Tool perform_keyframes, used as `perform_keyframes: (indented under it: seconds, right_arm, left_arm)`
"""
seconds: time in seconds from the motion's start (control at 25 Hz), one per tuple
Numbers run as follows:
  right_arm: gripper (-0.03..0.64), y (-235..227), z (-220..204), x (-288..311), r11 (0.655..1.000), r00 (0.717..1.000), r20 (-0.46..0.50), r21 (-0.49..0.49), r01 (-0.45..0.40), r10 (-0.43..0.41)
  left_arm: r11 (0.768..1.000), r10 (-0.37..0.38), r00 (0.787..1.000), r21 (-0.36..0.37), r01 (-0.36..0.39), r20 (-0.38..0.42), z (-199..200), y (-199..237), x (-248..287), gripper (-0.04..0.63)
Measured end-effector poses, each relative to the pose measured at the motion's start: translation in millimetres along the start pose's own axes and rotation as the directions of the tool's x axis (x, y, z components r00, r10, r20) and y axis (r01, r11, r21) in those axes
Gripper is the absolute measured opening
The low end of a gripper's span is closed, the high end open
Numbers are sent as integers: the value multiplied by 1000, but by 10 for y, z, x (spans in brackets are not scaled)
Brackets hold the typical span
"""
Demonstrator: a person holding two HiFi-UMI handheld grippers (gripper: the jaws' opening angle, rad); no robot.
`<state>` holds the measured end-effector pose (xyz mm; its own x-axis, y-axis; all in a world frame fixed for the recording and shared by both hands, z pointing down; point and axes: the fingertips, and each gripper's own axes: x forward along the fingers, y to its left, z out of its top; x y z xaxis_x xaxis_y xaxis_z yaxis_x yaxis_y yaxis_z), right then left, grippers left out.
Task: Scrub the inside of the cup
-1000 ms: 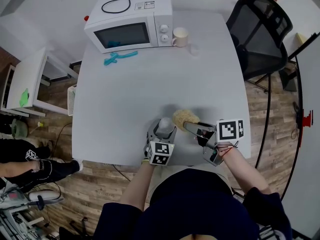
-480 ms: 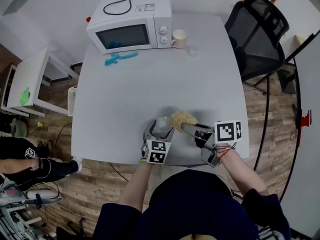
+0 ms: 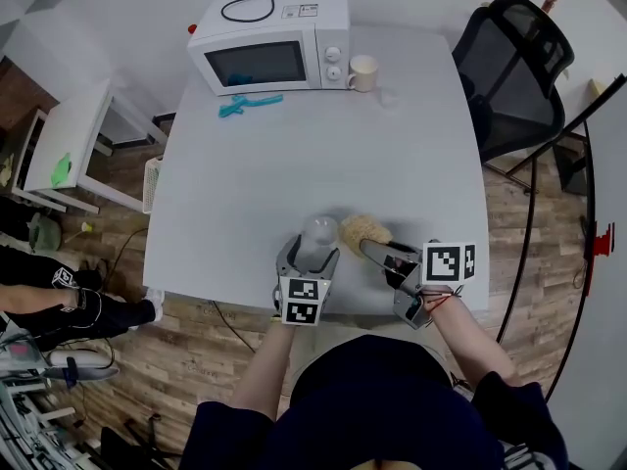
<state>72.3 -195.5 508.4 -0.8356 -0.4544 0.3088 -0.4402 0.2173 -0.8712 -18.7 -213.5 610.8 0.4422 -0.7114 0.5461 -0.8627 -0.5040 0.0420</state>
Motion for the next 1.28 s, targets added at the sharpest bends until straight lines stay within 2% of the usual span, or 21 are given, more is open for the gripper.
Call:
perform_keyframes:
  seconds: [0.12, 0.36, 0.4, 0.48, 0.64, 0.84, 1.04, 1.28]
  right_arm:
    - [172, 7, -27, -34, 999, 1000, 17, -44, 18, -17]
    - [172, 5, 21, -113, 983, 993, 94, -162, 86, -71]
    - [172, -9, 9, -130, 979, 991, 104, -177, 102, -85]
    - [172, -15, -18, -154, 970, 987, 121, -206, 128, -105]
    - [172, 17, -77, -170, 945, 979, 147, -275, 175, -139]
    - [172, 134, -251, -176, 924, 965, 199, -308, 225, -168]
    - [172, 352, -642, -196, 915, 962, 210, -328, 236, -173]
    - [172, 592, -1141, -350, 886, 956, 222, -382, 264, -190]
  left_arm:
    - [1000, -12, 1000, 4, 12, 17, 73, -110, -116, 344]
    - [998, -3, 996, -59, 9, 93, 334, -183, -356, 327]
    - [998, 14, 995, -60, -8, 103, 366, -170, -401, 269]
    - [997, 48, 992, -65, -41, 117, 410, -126, -480, 63]
    - [995, 26, 992, -94, -14, 126, 479, -132, -610, 43]
    - [994, 15, 992, -113, -1, 124, 459, -192, -884, 26]
    - [993, 4, 993, -115, 10, 120, 360, -290, -1238, 21]
    - [993, -32, 994, -112, 43, 100, 86, -449, -1699, 20]
